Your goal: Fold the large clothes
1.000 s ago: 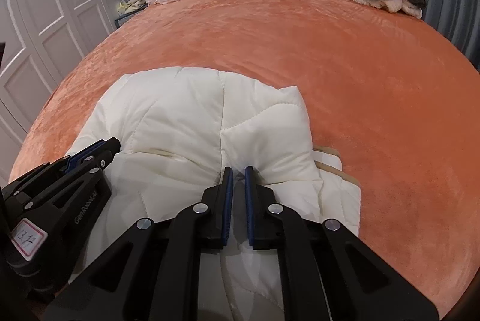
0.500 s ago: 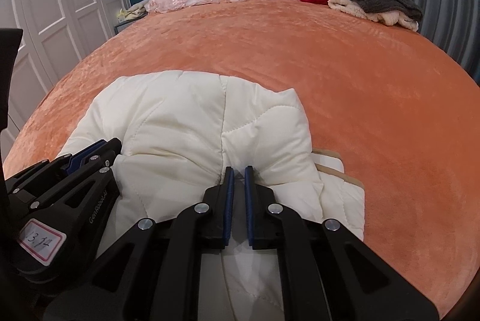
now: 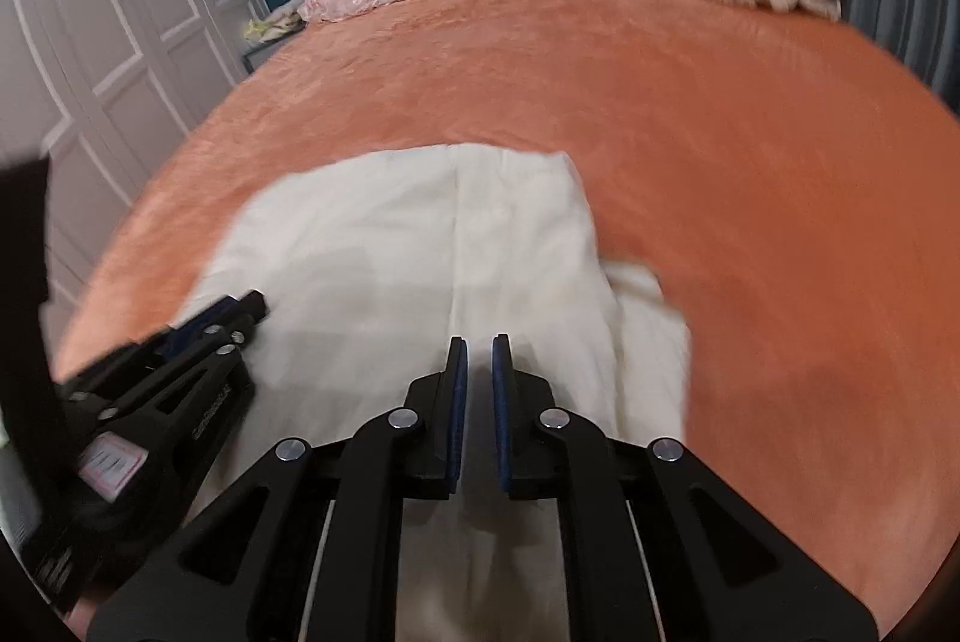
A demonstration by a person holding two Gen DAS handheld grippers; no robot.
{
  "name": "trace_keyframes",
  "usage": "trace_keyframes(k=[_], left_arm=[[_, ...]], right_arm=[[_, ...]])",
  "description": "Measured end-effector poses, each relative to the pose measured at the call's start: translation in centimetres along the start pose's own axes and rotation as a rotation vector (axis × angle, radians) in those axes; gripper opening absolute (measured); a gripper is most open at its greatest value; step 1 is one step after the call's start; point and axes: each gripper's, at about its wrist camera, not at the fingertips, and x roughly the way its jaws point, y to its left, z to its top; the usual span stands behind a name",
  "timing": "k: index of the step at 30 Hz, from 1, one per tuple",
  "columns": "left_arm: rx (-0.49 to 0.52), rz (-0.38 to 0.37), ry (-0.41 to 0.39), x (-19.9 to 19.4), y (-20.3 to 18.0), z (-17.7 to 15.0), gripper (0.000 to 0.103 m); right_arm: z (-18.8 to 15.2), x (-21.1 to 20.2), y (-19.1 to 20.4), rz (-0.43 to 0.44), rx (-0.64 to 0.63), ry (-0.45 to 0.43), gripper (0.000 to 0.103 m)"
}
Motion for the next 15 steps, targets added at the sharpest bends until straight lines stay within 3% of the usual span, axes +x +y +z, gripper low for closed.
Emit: trace_keyframes(k=[5, 10, 15], left_arm=[[-0.006, 0.013, 0.046, -3.9, 0.6, -3.3, 0.018], [0.016, 0.053, 0.06, -5.0, -0.1, -5.4, 0.018], [0.003, 0.054, 0.088, -6.6, -0.1, -6.5, 0.018]], right_arm=[[-4.1, -2.4, -0.4, -0.006, -0.003, 0.106, 0.011], [-4.9, -1.8, 0.3, -0.047, -0.032, 0.116, 0.01], [-5.3, -4.6, 1.2, -0.042, -0.035, 0.116, 0.014]])
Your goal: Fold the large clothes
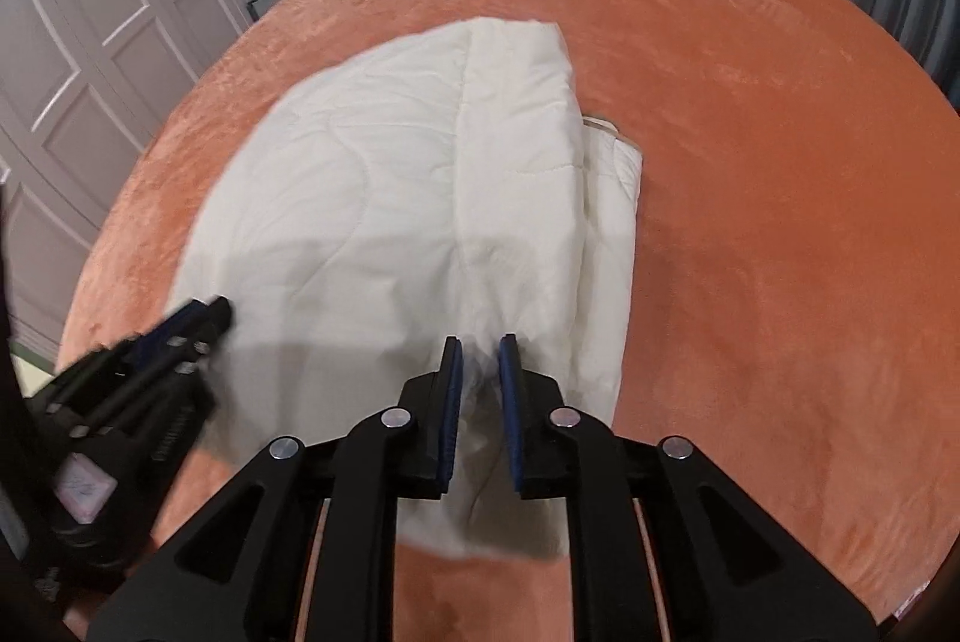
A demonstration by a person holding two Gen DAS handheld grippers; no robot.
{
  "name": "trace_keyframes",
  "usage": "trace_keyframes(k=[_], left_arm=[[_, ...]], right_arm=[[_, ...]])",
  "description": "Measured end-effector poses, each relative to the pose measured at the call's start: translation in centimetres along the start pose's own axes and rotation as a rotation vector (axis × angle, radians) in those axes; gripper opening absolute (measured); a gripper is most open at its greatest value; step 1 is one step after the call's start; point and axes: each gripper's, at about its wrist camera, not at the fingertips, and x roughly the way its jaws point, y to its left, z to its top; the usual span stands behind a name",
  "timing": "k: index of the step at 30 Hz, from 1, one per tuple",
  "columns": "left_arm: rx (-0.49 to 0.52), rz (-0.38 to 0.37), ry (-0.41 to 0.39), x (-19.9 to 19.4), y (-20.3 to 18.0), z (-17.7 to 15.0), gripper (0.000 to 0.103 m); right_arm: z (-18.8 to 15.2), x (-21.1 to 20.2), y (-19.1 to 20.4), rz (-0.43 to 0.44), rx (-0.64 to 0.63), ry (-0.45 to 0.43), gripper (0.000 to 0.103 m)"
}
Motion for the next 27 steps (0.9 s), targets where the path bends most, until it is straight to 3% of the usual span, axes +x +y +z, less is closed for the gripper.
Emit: trace_keyframes(k=[3, 9, 15, 17, 19, 23, 27], left_arm=[[-0.009, -0.008, 0.011, -1.2, 0.3, -1.2, 0.018], [-0.021, -0.004, 0.043, -2.0, 0.1, -3.2, 0.018], [-0.021, -0.007, 0.06, -4.3, 0.3, -5.0, 0.018], [-0.036, -0.016, 0.059, -5.3, 0.5, -5.8, 0.018], [-0.039, -0.015, 0.055, -6.2, 0.6, -6.7, 0.018], [-0.034, -0.011, 0.055, -7.8, 0.2, -8.5, 0.019], [-0.024, 0.011, 0.031, -9.3, -0.3, -10.1, 0.032]], right_arm=[[-1.8, -0.9, 0.0, -0.018, -0.021, 0.005, 0.015], [-5.1, 1.0, -0.4, -0.041, -0.039, 0.092, 0.014], [-5.9, -3.5, 0.4, -0.04, -0.061, 0.048, 0.015], [-6.4, -5.3, 0.4, -0.041, -0.067, 0.023, 0.025], [-7.0, -6.6, 0.4, -0.043, -0.067, 0.0, 0.041], [-8.6, -9.2, 0.6, -0.048, -0.084, -0.054, 0.053], [-10.4, -10.5, 1.3, -0.07, -0.112, -0.097, 0.063]])
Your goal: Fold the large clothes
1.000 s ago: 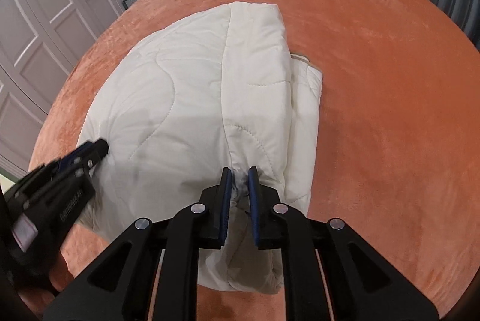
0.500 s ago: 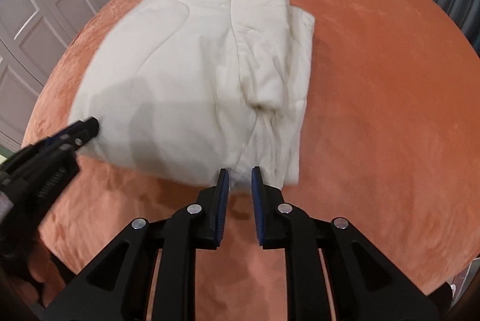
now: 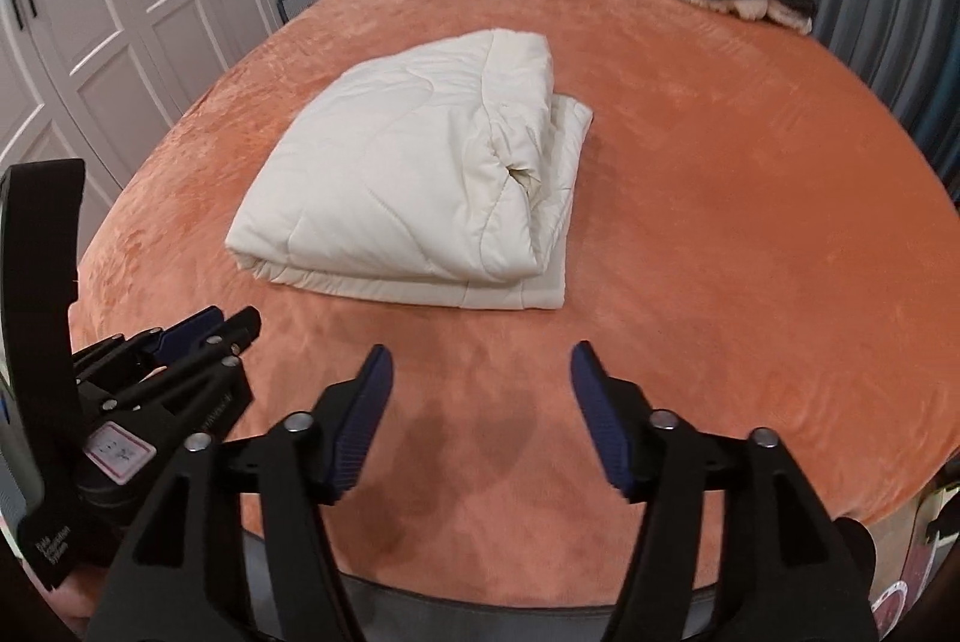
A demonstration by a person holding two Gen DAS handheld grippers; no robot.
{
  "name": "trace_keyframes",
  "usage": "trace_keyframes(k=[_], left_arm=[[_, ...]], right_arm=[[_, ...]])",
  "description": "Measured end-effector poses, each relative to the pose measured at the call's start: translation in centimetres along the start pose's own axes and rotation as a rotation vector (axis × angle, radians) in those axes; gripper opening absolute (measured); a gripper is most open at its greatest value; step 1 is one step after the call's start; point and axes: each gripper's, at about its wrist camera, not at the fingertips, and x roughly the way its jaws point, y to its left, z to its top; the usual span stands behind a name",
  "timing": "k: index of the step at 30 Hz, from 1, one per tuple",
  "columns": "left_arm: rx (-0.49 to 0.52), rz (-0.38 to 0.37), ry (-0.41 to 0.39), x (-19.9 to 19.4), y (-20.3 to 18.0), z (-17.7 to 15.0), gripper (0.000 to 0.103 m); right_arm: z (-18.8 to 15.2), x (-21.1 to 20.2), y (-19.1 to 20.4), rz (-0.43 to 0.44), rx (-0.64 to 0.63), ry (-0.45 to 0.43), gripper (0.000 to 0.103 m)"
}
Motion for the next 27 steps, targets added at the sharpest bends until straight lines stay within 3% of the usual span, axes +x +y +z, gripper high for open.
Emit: trace_keyframes(k=[7, 27], left_arm=[[0.004, 0.03, -0.035, -2.2, -0.5, -2.1, 0.042], [0.027, 0.058, -0.107, -5.3, -1.0, -6.3, 0.048]], right_arm=[[-1.9, -1.7, 0.0, -0.012, 0.013, -0.031, 0.069], [-6.6, -5.0, 0.0, -0.045, 0.0, -0.123, 0.075]])
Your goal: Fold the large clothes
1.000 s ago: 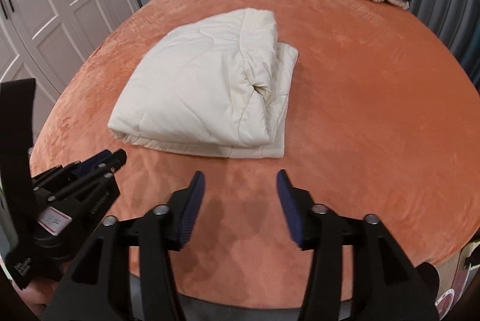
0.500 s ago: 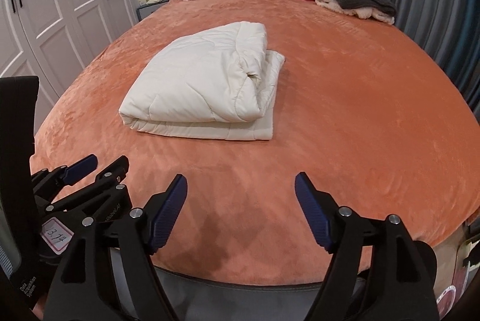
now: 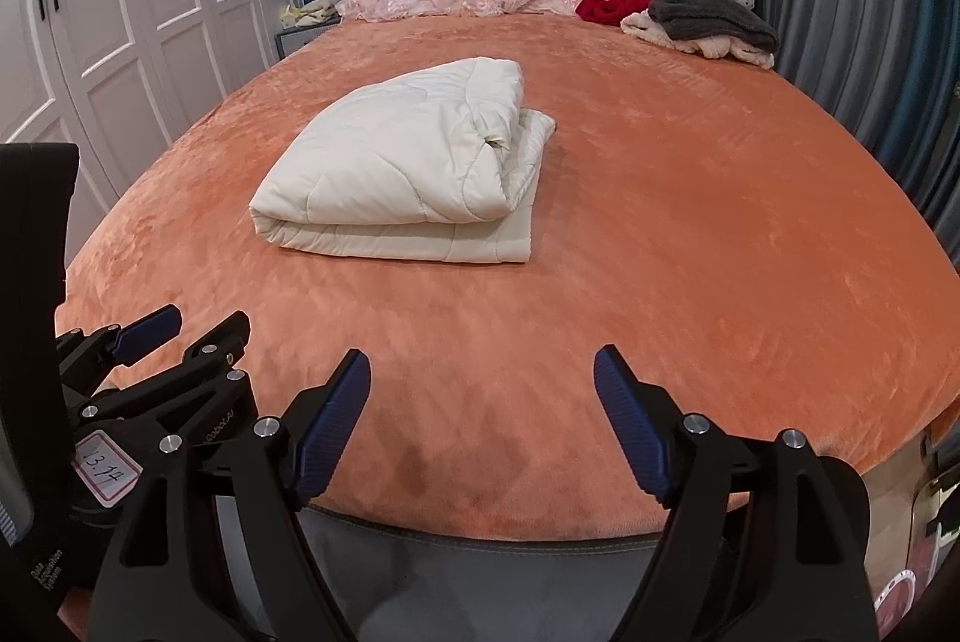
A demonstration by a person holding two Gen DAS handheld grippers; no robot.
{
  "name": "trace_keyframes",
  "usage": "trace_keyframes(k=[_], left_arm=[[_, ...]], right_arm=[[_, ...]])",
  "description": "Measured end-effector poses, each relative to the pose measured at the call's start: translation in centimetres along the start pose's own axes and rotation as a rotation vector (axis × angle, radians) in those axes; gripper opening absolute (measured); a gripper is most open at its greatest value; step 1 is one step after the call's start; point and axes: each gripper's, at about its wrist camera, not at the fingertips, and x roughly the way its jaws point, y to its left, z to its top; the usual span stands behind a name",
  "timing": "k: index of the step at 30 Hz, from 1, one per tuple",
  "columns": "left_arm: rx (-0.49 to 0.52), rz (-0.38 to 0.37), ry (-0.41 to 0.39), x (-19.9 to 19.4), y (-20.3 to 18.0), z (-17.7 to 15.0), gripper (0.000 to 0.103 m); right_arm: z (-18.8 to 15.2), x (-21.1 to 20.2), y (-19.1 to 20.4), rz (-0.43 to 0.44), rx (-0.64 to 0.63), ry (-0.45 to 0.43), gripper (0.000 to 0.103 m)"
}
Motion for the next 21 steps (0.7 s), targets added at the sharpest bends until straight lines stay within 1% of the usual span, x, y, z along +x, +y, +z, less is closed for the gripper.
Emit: trace_keyframes(k=[12, 18, 21], left_arm=[[0.001, 0.0, -0.014, -0.7, 0.4, -1.0, 0.048], [0.001, 0.009, -0.02, -0.9, 0.7, -1.2, 0.048], [-0.002, 0.01, -0.018, -0.9, 0.8, -1.3, 0.048]], right_arm=[[-1.0, -0.9, 0.5, -0.001, -0.012, -0.028, 0.076], [-1.2, -1.0, 0.8, 0.002, -0.009, -0.024, 0.076], [-1.2, -0.9, 0.8, 0.004, -0.004, -0.018, 0.079]])
